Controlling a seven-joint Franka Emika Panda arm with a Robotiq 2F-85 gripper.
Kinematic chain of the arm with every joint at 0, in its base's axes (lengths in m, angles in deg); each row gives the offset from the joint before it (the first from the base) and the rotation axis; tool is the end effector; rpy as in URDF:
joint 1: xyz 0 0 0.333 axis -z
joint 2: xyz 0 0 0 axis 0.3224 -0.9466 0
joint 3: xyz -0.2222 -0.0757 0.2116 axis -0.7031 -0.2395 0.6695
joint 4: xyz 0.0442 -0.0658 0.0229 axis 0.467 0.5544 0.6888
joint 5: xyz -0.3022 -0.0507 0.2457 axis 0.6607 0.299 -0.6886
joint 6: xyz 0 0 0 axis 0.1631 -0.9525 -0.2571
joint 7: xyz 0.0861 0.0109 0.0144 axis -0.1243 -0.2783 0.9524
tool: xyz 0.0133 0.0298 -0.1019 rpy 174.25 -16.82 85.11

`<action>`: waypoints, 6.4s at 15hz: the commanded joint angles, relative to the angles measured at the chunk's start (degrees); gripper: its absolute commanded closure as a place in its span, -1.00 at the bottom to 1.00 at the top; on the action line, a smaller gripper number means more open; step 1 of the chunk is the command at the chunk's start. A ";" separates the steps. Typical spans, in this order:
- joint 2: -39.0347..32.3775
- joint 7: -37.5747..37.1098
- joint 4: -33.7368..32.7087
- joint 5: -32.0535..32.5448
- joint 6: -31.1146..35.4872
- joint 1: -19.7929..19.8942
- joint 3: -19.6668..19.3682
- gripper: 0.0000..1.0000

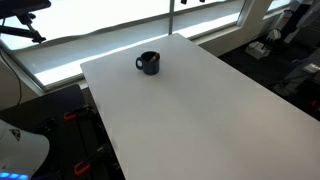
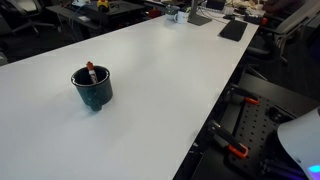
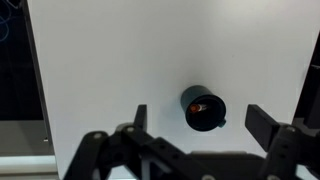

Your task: Remove the marker from the cup and put it on the table

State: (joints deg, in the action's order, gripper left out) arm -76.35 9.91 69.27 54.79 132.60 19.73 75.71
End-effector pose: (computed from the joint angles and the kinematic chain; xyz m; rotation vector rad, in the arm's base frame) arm 0.6929 0.0565 0.4619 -2.1448 -2.2346 0.0828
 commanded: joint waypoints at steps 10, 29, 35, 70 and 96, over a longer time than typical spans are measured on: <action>-9.30 20.51 -9.93 -13.72 -3.82 2.57 1.33 -1.00; -18.92 22.60 -10.52 -13.54 -12.20 1.21 2.21 -1.00; -21.59 25.60 -14.07 -13.05 -14.87 1.41 2.74 -1.00; -37.16 52.91 -33.48 -5.60 -27.54 -3.92 3.60 -1.00; -43.22 63.30 -36.35 6.54 -28.40 -1.45 18.50 -1.00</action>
State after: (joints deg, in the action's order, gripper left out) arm -119.59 73.21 32.92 61.43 104.20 18.30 94.34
